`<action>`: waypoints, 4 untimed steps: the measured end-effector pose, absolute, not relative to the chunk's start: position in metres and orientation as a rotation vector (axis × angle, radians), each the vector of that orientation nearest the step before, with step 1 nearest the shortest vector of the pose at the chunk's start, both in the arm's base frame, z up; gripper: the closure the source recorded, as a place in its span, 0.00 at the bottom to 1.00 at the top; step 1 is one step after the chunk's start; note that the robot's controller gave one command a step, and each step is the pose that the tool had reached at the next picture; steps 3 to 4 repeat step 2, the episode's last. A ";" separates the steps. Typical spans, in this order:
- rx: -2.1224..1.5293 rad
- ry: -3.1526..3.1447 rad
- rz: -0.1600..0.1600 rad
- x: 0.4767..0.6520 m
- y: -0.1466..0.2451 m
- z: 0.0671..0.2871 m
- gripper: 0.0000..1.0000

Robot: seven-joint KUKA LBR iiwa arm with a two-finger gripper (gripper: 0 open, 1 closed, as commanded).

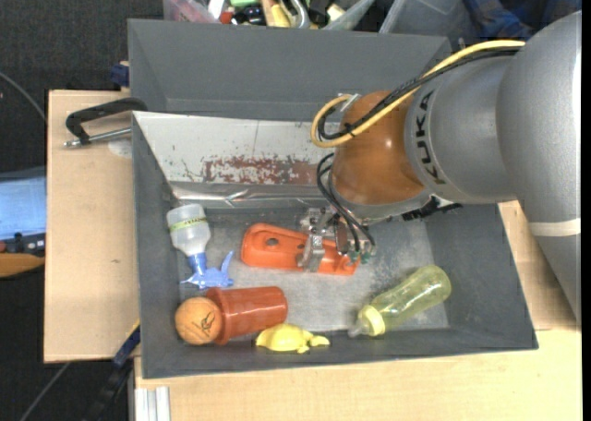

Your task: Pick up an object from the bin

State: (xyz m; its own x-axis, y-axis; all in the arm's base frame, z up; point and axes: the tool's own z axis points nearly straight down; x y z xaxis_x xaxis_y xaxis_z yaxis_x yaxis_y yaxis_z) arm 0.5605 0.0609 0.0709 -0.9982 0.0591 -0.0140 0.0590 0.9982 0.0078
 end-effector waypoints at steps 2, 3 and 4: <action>0.092 3.133 0.011 0.558 0.061 0.097 1.00; 0.092 3.133 0.011 0.558 0.061 0.097 1.00; 0.092 3.133 0.011 0.558 0.061 0.097 1.00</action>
Offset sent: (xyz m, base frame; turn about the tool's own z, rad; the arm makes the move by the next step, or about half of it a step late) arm 0.0001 0.0000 0.0636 0.0000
